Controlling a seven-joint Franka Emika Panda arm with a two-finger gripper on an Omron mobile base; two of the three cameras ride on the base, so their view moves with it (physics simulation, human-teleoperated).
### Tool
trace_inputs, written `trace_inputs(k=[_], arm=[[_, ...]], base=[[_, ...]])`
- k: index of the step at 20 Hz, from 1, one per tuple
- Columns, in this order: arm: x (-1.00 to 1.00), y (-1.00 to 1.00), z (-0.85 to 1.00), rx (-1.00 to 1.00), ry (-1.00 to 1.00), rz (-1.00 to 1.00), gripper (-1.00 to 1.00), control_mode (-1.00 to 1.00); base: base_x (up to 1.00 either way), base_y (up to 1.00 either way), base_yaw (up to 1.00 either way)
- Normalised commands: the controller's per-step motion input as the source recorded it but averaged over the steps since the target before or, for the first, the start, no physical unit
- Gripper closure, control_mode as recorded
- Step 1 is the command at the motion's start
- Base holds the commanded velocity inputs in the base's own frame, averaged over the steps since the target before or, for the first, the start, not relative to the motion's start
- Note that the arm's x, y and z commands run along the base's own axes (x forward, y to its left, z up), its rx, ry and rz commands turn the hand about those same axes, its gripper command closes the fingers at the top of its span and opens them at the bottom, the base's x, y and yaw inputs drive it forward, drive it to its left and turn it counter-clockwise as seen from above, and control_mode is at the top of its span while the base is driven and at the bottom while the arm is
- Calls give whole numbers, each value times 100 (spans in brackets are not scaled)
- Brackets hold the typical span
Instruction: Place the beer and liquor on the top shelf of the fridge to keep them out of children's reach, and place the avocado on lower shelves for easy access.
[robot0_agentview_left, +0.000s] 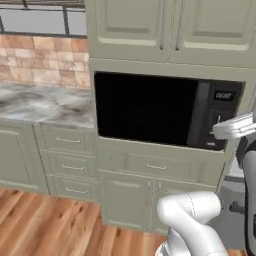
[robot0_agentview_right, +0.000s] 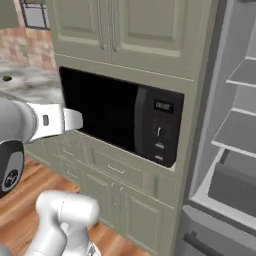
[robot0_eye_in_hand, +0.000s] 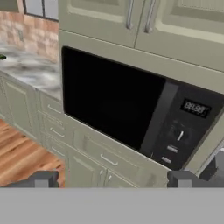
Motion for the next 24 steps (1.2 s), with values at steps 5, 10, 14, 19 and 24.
trace_inputs(k=[5, 10, 14, 19, 24], arm=[[0, 0, 0, 0, 0, 0, -100, 100], [0, 0, 0, 0, 0, 0, -100, 100], [0, 0, 0, 0, 0, 0, -100, 100], [0, 0, 0, 0, 0, 0, -100, 100], [0, 0, 0, 0, 0, 0, -100, 100]], base=[[42, 100, 34], [57, 100, 10], [64, 100, 0], [70, 100, -6], [84, 100, -10]])
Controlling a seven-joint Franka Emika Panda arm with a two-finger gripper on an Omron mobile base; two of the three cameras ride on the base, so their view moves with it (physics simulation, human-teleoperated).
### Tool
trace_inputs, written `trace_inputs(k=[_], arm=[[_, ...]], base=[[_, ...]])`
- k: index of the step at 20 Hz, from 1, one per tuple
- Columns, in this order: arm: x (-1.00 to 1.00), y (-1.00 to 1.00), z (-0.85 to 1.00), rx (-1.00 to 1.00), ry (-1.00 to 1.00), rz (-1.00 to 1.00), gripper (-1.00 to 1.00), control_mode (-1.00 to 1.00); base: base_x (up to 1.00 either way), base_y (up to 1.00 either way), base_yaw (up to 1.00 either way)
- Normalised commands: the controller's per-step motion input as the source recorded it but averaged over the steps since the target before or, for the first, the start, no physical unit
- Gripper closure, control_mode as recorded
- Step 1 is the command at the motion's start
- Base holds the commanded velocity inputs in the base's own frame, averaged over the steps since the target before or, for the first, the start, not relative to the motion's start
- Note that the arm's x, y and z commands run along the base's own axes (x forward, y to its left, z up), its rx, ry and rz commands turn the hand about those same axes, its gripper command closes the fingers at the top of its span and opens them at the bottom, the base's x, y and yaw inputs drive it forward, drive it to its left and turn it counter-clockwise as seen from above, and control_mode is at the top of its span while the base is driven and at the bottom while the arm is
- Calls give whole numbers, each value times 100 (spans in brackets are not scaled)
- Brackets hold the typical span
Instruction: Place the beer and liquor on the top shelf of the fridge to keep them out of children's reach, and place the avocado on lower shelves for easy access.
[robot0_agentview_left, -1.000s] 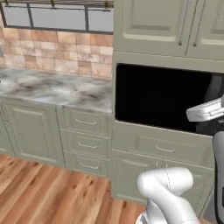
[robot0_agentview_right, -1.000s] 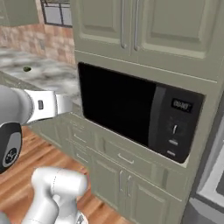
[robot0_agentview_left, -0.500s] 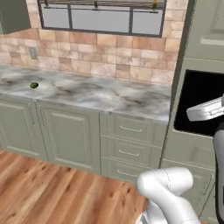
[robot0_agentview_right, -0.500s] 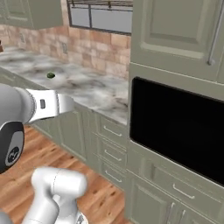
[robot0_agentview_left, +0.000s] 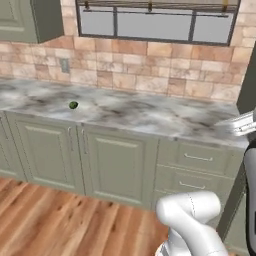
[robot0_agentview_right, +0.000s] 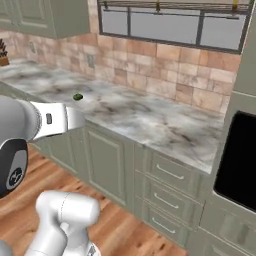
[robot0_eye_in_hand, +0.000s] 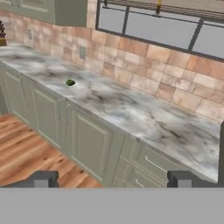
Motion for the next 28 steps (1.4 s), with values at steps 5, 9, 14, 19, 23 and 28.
trace_inputs(k=[5, 9, 14, 19, 23, 28], arm=[[0, 0, 0, 0, 0, 0, -100, 100], [0, 0, 0, 0, 0, 0, -100, 100], [0, 0, 0, 0, 0, 0, -100, 100], [0, 0, 0, 0, 0, 0, -100, 100], [0, 0, 0, 0, 0, 0, -100, 100], [0, 0, 0, 0, 0, 0, -100, 100]], base=[[91, 100, -10], [100, 100, -10], [100, 99, -21], [96, 94, -32], [84, 80, -36], [66, 51, -39]])
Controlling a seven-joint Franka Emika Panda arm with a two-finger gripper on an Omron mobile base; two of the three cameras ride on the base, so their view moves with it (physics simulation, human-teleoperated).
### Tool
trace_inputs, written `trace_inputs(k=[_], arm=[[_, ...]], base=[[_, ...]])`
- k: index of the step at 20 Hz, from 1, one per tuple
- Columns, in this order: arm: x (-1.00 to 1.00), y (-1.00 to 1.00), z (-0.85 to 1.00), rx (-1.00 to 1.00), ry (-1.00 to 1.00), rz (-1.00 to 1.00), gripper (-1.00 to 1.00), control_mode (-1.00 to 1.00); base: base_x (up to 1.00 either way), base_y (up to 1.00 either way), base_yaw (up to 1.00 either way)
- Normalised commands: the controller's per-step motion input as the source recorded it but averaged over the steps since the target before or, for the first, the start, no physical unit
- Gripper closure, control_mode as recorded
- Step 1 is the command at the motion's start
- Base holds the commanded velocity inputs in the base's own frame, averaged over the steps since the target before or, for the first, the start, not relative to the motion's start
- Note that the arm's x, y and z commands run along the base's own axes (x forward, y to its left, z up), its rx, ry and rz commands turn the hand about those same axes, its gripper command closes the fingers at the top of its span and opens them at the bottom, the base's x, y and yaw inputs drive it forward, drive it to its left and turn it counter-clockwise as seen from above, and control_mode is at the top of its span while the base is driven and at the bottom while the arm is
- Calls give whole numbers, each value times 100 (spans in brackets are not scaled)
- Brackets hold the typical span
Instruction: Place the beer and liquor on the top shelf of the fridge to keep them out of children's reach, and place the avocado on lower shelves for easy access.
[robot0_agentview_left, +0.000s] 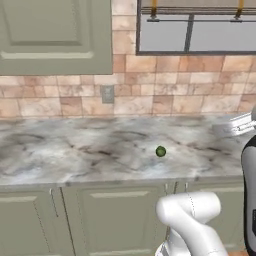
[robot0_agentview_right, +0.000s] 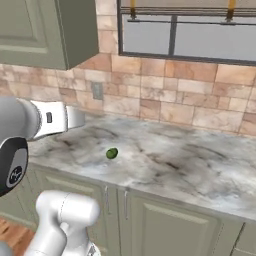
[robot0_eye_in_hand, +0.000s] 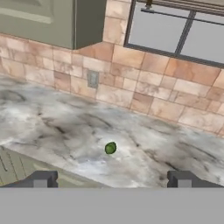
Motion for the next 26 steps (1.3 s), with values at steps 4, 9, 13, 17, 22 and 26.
trace_inputs(k=[4, 9, 13, 17, 22, 26], arm=[[0, 0, 0, 0, 0, 0, -100, 100], [9, 1, -8, -1, 0, -7, -100, -100], [38, 0, -45, -1, 4, -30, -100, -100], [30, 0, -49, 0, 20, -24, -100, -100], [24, 0, -56, 2, 23, -20, -100, -100], [19, 11, -59, 3, 29, -9, -100, -100]], base=[[61, 24, -40], [42, 7, -31], [0, 0, 0], [0, 0, 0], [0, 0, 0], [0, 0, 0]])
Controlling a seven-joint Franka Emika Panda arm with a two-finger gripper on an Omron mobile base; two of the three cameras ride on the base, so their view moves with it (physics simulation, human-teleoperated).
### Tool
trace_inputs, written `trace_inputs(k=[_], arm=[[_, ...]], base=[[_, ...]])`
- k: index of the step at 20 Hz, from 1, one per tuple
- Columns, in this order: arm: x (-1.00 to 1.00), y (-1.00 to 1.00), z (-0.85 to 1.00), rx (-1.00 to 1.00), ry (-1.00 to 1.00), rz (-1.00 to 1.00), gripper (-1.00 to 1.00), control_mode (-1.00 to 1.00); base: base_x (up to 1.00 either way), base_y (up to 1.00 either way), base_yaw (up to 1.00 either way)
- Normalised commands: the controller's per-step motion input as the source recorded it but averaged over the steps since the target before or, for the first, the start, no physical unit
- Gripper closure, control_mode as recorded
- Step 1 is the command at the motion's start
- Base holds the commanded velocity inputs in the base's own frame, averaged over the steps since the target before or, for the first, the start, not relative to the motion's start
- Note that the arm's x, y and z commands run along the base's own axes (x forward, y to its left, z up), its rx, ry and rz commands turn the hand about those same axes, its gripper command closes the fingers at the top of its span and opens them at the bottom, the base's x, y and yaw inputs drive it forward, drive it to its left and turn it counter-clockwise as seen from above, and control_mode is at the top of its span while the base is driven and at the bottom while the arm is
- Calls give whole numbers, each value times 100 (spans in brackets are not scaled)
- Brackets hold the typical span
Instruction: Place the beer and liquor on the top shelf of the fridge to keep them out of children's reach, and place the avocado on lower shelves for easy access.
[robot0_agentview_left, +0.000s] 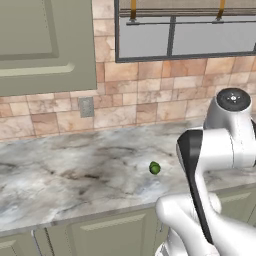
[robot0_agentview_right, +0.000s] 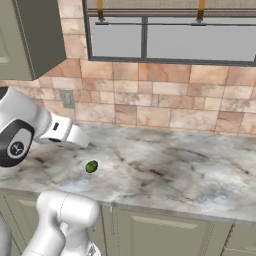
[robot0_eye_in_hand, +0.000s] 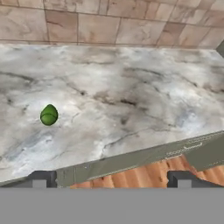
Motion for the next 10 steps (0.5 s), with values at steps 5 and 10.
trace_inputs(k=[5, 10], arm=[[25, 19, -69, 16, 24, -3, -100, -100], [16, 8, -64, 29, 7, 0, -100, -100]], base=[[0, 0, 0], [0, 0, 0]])
